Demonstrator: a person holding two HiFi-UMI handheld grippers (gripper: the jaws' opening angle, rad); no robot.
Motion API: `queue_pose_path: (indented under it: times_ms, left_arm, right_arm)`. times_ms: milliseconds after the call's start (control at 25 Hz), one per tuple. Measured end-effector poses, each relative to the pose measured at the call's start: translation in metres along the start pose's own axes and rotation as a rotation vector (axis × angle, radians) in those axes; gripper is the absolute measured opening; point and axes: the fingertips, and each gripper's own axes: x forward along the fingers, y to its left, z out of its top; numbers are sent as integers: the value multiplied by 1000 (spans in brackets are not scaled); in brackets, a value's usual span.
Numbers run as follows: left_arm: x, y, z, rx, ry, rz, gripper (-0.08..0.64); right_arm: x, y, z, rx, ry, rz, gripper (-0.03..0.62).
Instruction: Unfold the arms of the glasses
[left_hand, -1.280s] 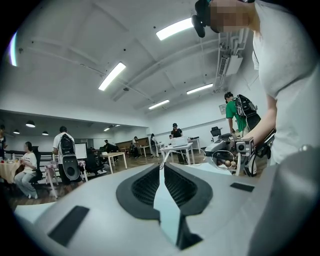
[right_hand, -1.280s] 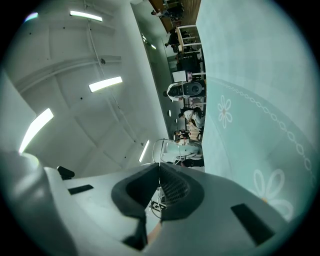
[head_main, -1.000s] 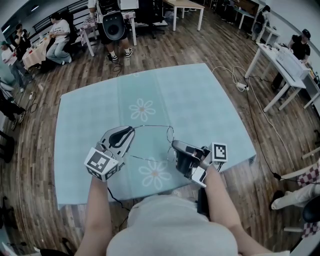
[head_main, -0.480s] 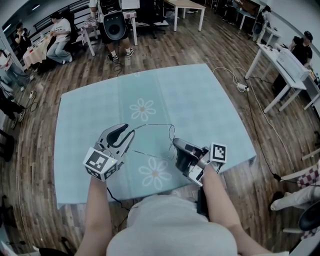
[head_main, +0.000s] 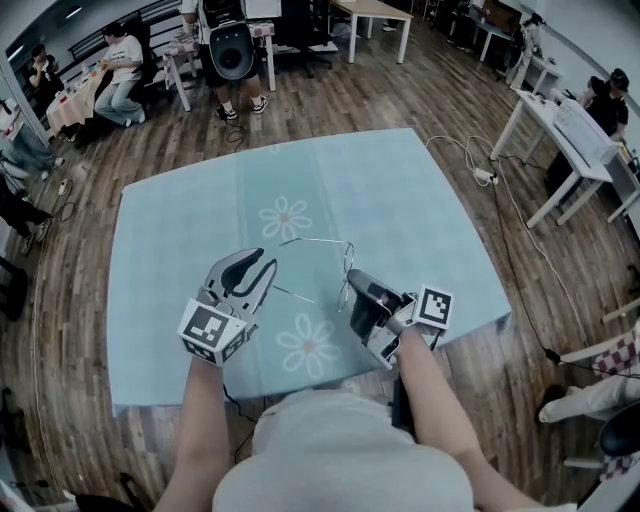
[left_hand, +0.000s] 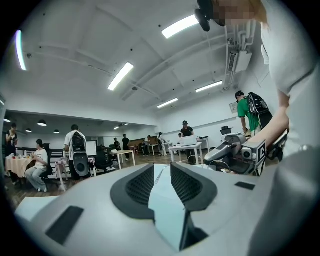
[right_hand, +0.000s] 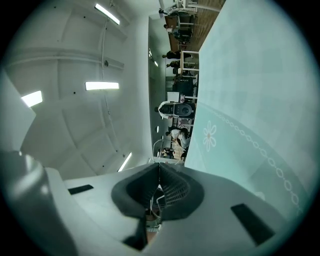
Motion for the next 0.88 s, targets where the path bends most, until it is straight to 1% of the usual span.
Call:
queue_pose_path:
  times_ms: [160,280,480,680,880]
  left_arm:
    - [1,-3,0,-8,-16,33,100]
    - [2,-2,3,-25,-34,65,79]
    - [4,-4,5,-33,-41,101,51]
    - [2,-7,5,-51,-53,127,9]
    - [3,-8,6,-64,-55,168,8]
  right_arm:
    - [-1,-2,3,-15,-57,-16,11]
    - [-2,-1,7,-31,-88,-32,11]
    - [-3,1,12,-69,-130,-50,11]
    - [-1,0,4,-103,-139,-88,11]
    - [2,0,4,-126,-179,-117,11]
